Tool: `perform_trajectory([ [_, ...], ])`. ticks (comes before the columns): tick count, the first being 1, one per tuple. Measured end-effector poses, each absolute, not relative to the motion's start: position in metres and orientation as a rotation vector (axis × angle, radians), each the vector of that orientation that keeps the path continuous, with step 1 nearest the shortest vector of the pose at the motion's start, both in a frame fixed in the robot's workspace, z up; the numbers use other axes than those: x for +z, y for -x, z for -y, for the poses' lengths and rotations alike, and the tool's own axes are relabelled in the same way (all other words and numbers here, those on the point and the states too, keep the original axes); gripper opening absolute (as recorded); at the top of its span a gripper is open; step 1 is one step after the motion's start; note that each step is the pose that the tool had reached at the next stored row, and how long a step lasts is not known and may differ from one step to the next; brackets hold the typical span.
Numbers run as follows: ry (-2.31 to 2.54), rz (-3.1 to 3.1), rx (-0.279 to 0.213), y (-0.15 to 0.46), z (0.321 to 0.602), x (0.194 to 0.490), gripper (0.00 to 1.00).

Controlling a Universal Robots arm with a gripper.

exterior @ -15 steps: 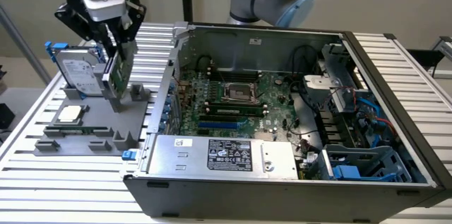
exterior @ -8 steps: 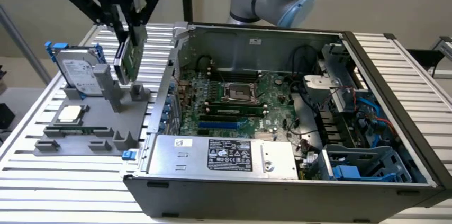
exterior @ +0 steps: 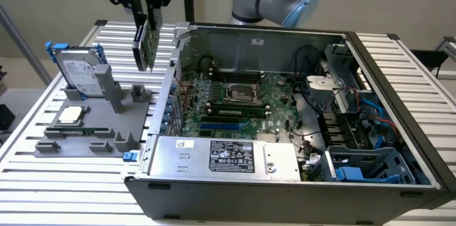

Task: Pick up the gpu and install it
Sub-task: 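Pick up the gpu and move the gpu toward the slot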

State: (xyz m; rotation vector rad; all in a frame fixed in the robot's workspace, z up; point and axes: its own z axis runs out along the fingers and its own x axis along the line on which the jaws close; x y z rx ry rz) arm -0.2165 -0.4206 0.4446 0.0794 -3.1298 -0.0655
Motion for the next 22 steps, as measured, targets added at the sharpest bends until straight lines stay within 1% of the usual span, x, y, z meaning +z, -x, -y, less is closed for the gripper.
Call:
perform_trajectory([
  [3,-0.079,3.121,-0.066,0.203,0.421,0.45,0.27],
  [8,-0.078,3.108,-0.066,0.18,0.421,0.45,0.27],
  [22,-0.077,3.102,-0.05,0.116,0.421,0.435,0.27],
])
